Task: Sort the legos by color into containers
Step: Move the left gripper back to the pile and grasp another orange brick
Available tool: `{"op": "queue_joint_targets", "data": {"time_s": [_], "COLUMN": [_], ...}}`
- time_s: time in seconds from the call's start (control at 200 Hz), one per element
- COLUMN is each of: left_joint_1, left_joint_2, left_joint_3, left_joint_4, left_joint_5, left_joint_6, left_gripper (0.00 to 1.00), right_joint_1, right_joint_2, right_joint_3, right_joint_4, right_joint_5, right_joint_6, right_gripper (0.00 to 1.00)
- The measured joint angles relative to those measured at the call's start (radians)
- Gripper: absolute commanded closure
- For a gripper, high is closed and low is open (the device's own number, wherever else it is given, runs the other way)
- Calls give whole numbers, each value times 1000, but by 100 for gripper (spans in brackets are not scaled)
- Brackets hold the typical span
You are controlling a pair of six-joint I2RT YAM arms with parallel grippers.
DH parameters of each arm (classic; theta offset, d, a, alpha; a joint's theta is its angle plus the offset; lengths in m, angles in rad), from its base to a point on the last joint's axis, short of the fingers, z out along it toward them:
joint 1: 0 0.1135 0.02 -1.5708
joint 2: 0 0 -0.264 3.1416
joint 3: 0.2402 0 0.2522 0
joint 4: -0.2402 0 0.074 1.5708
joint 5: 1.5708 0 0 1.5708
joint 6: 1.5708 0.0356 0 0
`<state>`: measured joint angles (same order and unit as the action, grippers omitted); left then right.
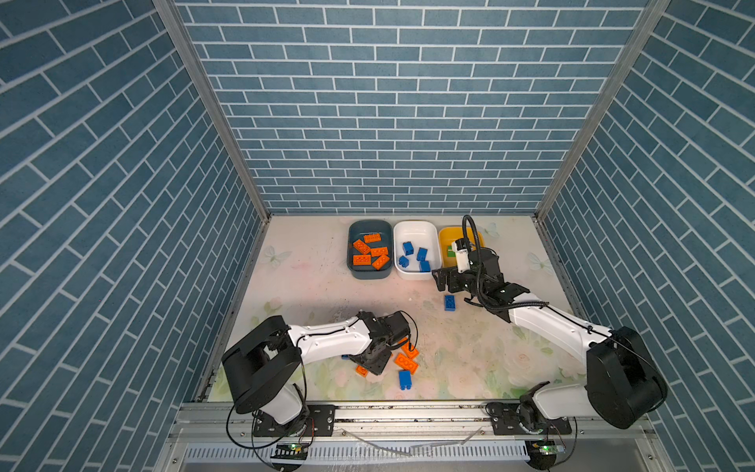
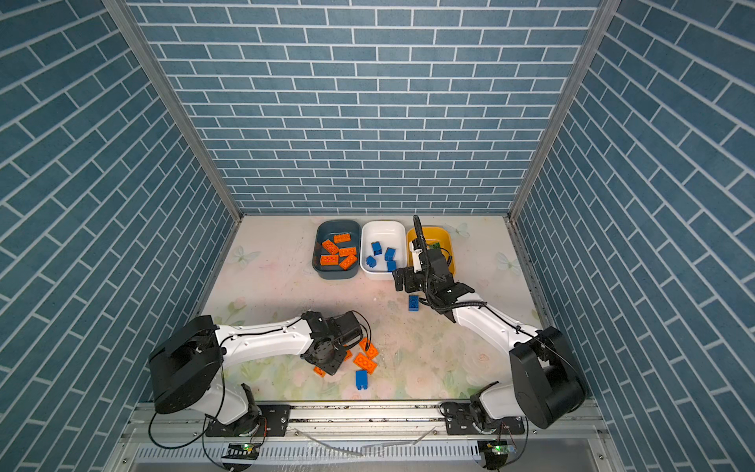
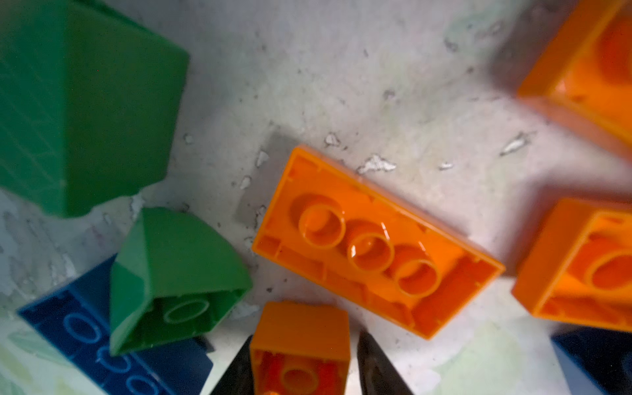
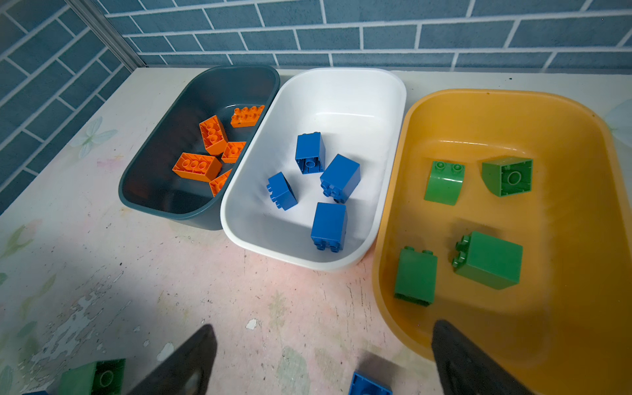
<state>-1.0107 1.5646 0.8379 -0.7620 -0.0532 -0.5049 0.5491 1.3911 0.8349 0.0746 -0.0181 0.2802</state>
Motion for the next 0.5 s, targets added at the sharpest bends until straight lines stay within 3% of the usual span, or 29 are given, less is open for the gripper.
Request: {"op": "queue_joint_targets", "data": {"time_s": [0.205, 0.495], "left_joint_1": [-9, 14], "left_joint_2": [-7, -168], "left_joint_3": [-3, 24], "left_joint_4": [14, 32], "left_joint_5": [-6, -48], "left_joint_6": [0, 18], "left_gripper": [72, 73], "right_joint_1": [0, 6], "right_joint_2": [-6, -34], "right_joint_3": [0, -16], "right_joint_4": [-7, -69], "right_joint_5": [-2, -6], "right_joint_6": [0, 4], "right_gripper": [2, 1]}}
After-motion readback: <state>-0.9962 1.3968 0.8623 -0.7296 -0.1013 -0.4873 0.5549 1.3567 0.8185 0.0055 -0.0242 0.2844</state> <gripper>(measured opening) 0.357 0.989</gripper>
